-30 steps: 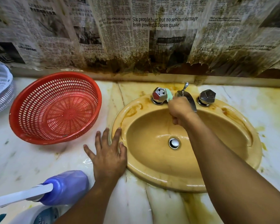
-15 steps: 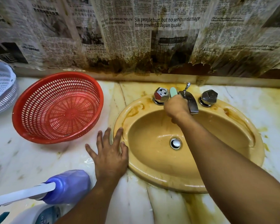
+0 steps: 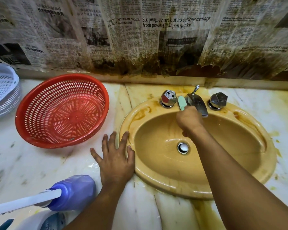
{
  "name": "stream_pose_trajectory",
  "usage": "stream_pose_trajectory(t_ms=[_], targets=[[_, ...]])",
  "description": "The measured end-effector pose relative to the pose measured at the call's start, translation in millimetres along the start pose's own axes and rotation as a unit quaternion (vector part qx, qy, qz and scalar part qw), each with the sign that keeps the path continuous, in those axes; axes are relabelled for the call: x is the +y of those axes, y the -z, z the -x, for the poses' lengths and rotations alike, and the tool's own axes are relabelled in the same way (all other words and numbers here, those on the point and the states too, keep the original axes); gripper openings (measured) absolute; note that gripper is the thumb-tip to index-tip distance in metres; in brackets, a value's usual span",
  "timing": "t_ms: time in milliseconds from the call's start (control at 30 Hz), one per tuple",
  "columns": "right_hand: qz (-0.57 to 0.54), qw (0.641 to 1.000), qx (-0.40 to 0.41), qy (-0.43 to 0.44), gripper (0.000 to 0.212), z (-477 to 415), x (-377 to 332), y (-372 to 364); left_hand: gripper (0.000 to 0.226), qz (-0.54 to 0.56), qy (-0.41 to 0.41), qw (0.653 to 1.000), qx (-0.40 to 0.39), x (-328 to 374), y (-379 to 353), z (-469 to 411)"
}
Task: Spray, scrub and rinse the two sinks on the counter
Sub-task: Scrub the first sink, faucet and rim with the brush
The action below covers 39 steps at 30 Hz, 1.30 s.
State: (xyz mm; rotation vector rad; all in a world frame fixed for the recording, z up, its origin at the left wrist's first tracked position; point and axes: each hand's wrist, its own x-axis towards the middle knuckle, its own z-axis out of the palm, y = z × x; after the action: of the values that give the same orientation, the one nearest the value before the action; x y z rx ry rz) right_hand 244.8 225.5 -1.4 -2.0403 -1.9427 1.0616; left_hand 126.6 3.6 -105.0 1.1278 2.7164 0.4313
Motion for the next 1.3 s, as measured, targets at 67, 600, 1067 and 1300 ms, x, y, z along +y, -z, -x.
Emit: stream_pose_trajectory(t_ms=[67,600,1067,1300], targets=[[0.001,1.0,0.009,-0.004,0.023,-14.4,-15.8,-1.9,0.064,0.003,0.002,1.0,0.0,0.0,0.6,0.3],[0.029,0.999,-0.013,0.013,0.03,-7.2,-12.0,6.3,0.067,0.005,0.0,1.0,0.001,0.0,1.2,-0.6],[0.138,0.988,-0.019,0.066,0.04,33.1,17.4,17.3,0.065,0.005,-0.005,1.0,0.005,-0.2,0.3,-1.3],[0.23,0.962,0.073,0.13,0.029,24.1,15.7,46.0,0.066,0.004,-0.004,1.0,0.007,1.0,2.5,-0.6]])
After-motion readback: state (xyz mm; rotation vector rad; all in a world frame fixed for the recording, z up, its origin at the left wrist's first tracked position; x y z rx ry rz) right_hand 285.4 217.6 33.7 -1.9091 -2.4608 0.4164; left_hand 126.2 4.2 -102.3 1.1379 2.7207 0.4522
